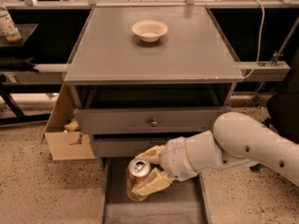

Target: Place orange can into bottom drawer

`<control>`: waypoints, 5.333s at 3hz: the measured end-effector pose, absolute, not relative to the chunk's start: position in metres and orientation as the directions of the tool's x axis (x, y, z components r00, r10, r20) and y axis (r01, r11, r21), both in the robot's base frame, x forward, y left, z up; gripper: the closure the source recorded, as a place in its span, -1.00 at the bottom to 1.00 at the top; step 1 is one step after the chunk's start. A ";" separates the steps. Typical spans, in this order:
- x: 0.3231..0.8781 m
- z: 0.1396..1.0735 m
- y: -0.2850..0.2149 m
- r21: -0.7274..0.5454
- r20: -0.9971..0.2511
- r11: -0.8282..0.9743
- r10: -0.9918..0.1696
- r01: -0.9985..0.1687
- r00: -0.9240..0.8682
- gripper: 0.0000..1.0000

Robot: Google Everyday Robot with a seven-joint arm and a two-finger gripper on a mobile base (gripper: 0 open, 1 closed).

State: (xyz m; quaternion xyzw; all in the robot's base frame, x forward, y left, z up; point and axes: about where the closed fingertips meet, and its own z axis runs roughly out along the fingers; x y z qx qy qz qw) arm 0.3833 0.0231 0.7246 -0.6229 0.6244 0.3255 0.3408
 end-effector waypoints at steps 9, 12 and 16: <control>0.468 0.329 -0.085 0.046 -0.736 0.327 -0.628 -0.944 -0.253 1.00; 0.488 0.285 -0.071 0.048 -0.733 0.299 -0.637 -0.953 -0.237 1.00; 0.535 0.195 -0.057 0.079 -0.769 0.263 -0.597 -0.961 -0.227 0.64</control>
Offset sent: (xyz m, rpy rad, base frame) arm 0.0106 -0.0457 -0.1377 -0.0638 0.0598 -0.0765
